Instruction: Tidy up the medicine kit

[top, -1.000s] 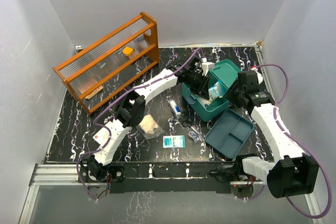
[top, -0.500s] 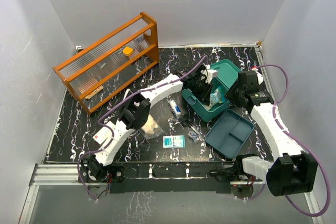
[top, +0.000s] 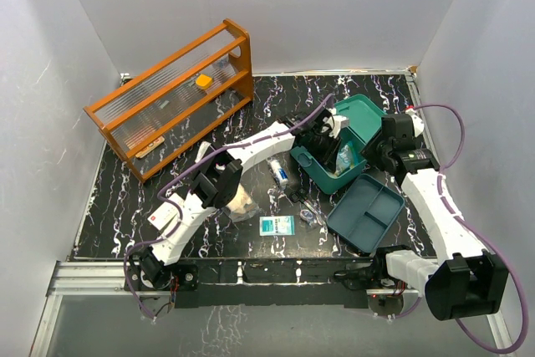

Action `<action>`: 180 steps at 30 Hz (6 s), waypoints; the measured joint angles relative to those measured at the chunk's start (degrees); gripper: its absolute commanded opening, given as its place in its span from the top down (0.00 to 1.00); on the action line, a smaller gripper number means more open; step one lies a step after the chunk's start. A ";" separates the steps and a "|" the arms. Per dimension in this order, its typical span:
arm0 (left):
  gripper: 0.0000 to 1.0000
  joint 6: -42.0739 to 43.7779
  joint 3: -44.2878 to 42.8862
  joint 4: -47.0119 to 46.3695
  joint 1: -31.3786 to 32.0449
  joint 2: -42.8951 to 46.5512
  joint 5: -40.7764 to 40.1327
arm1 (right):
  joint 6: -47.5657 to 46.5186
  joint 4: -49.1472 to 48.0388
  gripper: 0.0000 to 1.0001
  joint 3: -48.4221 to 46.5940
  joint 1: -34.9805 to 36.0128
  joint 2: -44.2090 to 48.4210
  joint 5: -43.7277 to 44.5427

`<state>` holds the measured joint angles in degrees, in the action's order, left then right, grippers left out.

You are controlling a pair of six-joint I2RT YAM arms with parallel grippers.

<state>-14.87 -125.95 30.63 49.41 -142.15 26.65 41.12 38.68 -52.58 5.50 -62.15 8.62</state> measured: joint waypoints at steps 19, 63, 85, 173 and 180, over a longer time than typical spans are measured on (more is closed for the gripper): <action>0.43 2.60 -1.86 -0.66 0.11 5.95 -11.39 | -1.01 -3.58 0.67 -0.02 0.00 0.74 -3.28; 0.28 -4.11 53.13 -18.82 -3.61 54.95 -28.30 | -8.59 -5.88 0.74 -9.60 11.65 -33.73 3.63; 0.16 -12.83 67.19 -20.50 -12.61 60.63 -33.31 | -9.60 -5.88 0.56 -18.56 16.41 -14.45 -4.94; 1.00 -41.11 103.93 -26.03 -14.86 85.61 -24.09 | 5.86 -24.90 0.72 -4.94 46.64 -35.85 -11.34; 1.00 -33.44 101.74 -24.11 -14.86 88.48 -22.40 | 6.95 -23.78 0.56 -4.79 46.62 -27.93 -10.58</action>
<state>-48.31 -24.21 6.52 34.54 -53.67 4.25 48.07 14.90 -57.36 52.12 -90.08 -1.96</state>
